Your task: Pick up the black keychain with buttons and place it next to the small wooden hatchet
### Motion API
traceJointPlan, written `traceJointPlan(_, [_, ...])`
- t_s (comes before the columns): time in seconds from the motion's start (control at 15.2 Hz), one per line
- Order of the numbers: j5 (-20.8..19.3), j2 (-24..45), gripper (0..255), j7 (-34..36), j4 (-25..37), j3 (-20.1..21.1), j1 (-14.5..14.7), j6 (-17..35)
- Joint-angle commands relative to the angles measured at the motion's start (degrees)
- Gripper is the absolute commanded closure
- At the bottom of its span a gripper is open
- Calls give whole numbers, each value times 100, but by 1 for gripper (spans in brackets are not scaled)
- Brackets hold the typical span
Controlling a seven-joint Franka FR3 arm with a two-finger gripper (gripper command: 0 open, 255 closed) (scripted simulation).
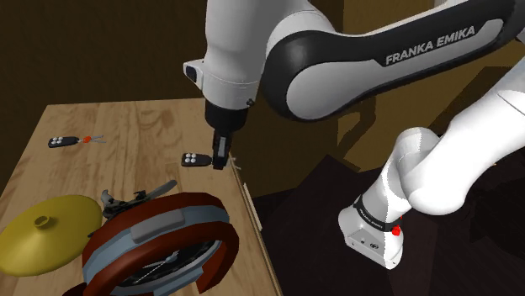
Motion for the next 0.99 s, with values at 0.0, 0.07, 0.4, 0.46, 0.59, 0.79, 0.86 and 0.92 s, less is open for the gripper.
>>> traceJointPlan(0.0, [132, -282, 255, 160, -252, 110, 130, -13])
traceJointPlan(0.07, [196, -408, 255, 247, -356, 171, 200, -25])
traceJointPlan(0.4, [527, -980, 255, 723, -778, 504, 575, -124])
traceJointPlan(0.46, [595, -1081, 255, 826, -842, 577, 653, -150])
traceJointPlan(0.59, [729, -1268, 255, 1042, -950, 727, 814, -205])
traceJointPlan(0.79, [926, -1508, 255, 1385, -1061, 968, 1055, -295])
traceJointPlan(0.86, [930, -1480, 255, 1391, -1118, 988, 1055, -211])
traceJointPlan(0.92, [934, -1452, 255, 1397, -1175, 1010, 1053, -126])
